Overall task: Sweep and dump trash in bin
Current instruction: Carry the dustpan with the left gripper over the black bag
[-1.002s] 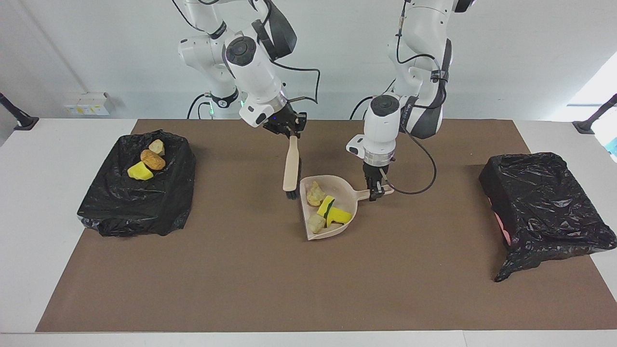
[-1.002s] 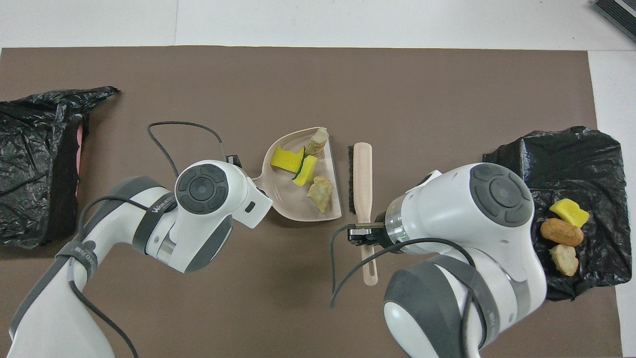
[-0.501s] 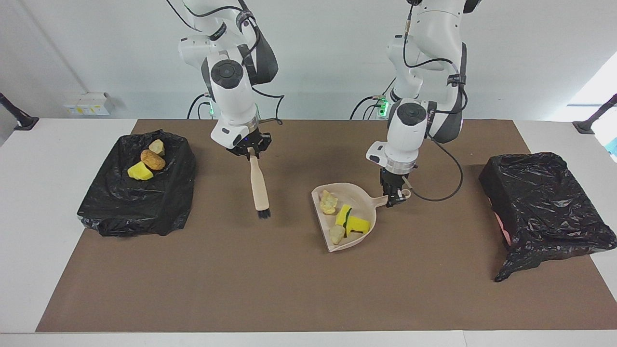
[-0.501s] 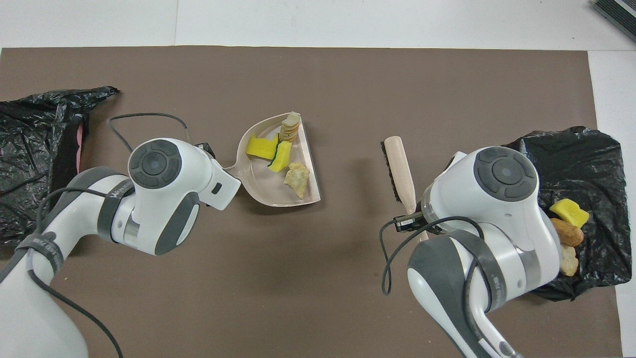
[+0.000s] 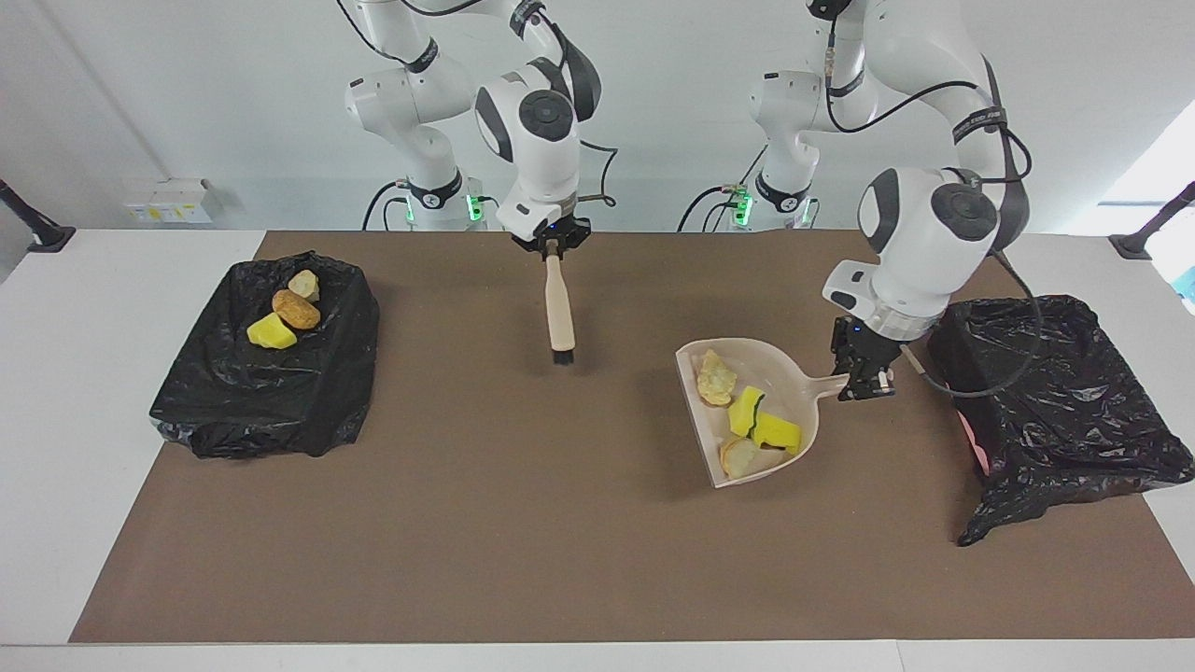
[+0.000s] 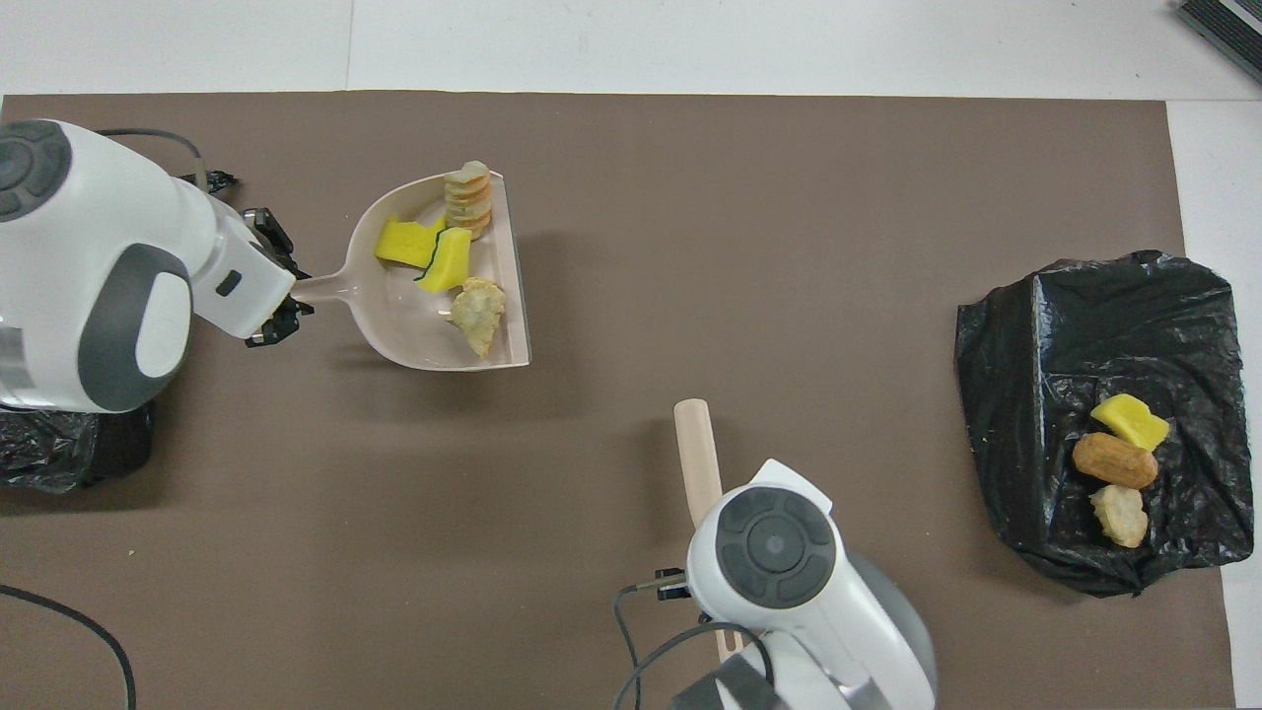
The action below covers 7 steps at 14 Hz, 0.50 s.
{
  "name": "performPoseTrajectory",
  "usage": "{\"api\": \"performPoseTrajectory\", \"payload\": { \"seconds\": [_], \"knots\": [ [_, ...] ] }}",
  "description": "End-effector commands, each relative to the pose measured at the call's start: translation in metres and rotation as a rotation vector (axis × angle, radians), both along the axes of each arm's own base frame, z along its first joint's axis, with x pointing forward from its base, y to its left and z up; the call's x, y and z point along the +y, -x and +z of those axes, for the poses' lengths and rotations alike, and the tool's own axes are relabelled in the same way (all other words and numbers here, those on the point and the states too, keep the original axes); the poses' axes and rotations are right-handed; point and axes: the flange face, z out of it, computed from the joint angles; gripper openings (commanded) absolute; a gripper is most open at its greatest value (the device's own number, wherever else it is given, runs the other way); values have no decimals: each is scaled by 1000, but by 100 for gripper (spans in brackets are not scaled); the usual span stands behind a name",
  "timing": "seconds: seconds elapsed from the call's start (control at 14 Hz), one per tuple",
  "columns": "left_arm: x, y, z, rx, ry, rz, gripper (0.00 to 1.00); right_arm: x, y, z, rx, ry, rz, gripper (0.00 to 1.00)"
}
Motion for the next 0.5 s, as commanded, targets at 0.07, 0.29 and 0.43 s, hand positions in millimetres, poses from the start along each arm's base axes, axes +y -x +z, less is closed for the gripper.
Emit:
{"api": "performPoseTrajectory", "payload": {
  "seconds": [0.07,0.29,0.43],
  "knots": [
    [75,-15,36,11,22,-19,0,14,30,5,8,-60,-43,0],
    [151,-13,39,20,23,4,0,10,39,-21,35,-61,-92,0],
    [193,-17,51,19,26,-31,0,28,54,-34,34,-61,-109,0]
  ]
}}
